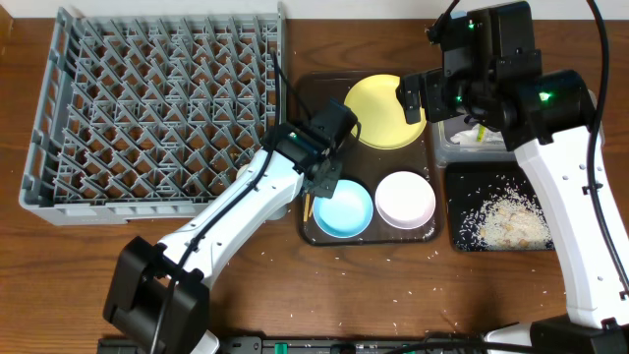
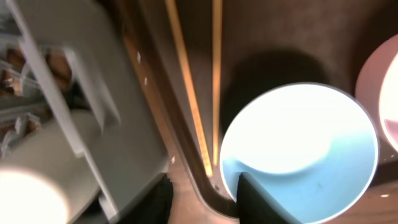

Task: Sort waste into correct bins and load items into the dishwasher
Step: 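Move the left gripper to the light-blue bowl and grasp its rim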

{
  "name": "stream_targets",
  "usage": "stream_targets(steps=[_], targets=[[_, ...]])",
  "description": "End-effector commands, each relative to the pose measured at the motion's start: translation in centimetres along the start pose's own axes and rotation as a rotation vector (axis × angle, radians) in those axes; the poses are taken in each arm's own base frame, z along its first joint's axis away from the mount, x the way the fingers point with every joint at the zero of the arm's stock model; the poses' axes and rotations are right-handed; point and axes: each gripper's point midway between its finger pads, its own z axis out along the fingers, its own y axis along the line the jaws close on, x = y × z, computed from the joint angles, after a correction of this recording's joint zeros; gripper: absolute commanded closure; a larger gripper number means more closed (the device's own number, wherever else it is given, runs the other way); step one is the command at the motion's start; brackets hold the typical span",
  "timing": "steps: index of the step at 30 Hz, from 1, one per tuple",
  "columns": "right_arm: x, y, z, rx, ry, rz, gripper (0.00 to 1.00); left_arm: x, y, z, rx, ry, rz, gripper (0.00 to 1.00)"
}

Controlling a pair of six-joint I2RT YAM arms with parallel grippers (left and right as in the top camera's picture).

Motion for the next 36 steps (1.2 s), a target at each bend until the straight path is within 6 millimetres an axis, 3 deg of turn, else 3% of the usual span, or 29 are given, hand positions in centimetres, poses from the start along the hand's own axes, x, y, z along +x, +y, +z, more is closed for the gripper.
stream_targets(steps=[1, 5, 13, 18, 24, 30, 36], targets=[[0.0, -0.3, -0.1, 0.009, -0.001, -0.004, 0.01, 1.5, -0.5, 0.5, 0.041, 0.072, -0.017, 0.49], [0.0, -0.3, 0.0, 0.009, 0.0, -0.003, 0.01, 2.8, -2.4, 1.0, 0.145, 0.146, -0.12, 0.43], [0.0, -0.3, 0.0, 0.009, 0.0, -0.003, 0.01, 6.4, -1.5, 2.1, 0.017, 0.335, -0.51, 0.42], [0.0, -0.3, 0.0, 0.009, 0.0, -0.003, 0.01, 7.2, -2.0, 3.0, 0.025, 0.385, -0.523, 0.42], [0.0, -0.3, -0.1, 0.009, -0.001, -0.004, 0.01, 6.0, -2.7, 5.3, 0.049, 0.359, -0.524, 0.43], [0.0, -0.3, 0.0, 0.009, 0.0, -0.003, 0.01, 7.0, -3.5, 7.9, 0.051, 0.435, -0.524, 0.53], [0.0, -0.3, -0.1, 0.009, -0.001, -0.004, 0.01, 7.0, -3.6, 8.4, 0.056, 0.44, -0.522, 0.67]])
